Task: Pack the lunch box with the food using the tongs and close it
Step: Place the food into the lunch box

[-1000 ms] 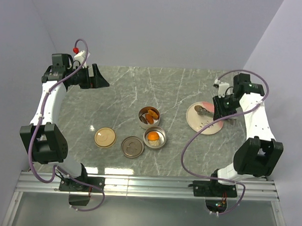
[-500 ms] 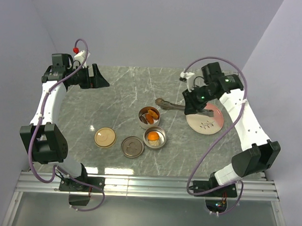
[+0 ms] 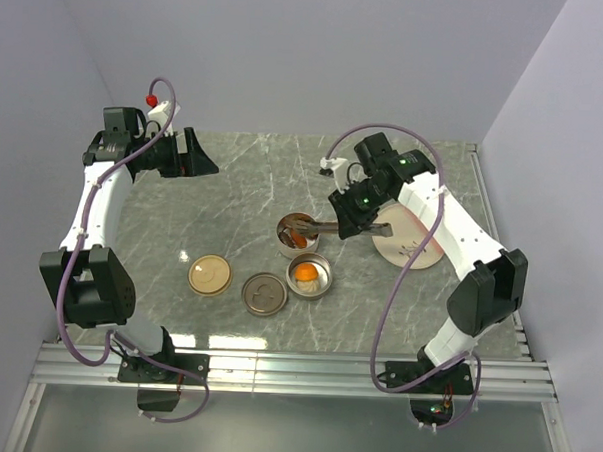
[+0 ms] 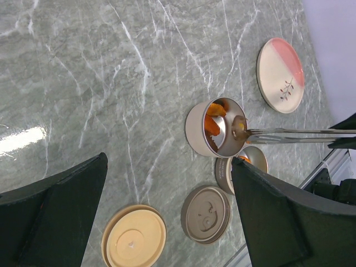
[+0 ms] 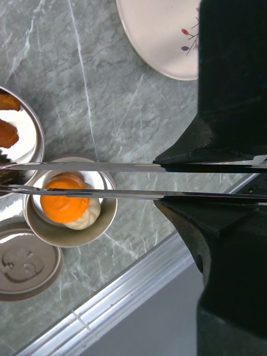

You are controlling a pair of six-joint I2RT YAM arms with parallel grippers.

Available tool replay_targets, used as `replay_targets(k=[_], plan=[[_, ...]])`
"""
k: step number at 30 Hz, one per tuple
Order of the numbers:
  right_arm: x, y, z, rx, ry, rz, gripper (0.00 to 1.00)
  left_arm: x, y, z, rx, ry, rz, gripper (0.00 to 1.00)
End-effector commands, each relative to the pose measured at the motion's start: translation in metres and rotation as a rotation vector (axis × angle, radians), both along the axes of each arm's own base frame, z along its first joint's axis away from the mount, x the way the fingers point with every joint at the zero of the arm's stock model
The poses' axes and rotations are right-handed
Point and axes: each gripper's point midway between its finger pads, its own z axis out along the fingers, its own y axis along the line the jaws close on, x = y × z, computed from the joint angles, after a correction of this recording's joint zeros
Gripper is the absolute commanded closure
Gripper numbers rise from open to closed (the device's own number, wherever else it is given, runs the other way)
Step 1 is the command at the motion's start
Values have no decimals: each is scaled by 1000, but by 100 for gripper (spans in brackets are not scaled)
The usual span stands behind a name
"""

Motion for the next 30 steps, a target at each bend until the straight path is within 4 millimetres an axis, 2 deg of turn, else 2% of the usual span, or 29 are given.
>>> replay_targets(k=[1,8,15,18,22,24,27,28,30], plan=[[13,6,-1,13,-42,-21,70,1,-3,16,-4,-42,-14,1],[19,11,-8,4,-27,-32,67,3,-4,13,-12,-39,-12,0],[20,14,-5,13,-28,-33,54,5,-2,16,-1,-42,-6,1],[18,16,4,37,-34,-24,50,5,-1,16,6,-43,-8,1],[18,15,22,72,-80,-46,51,1,1,18,24,-46,-7,1],[21,11,30,88,-105,-71,52,-1,1,22,34,-58,-6,1],[29,-7,45,125,-138,-140,52,-4,2,25,49,-77,0,1],[36,-22,51,136,-153,-189,52,-4,3,26,52,-79,1,1],[43,-40,55,146,-162,-241,52,-7,2,27,53,-85,-5,1]])
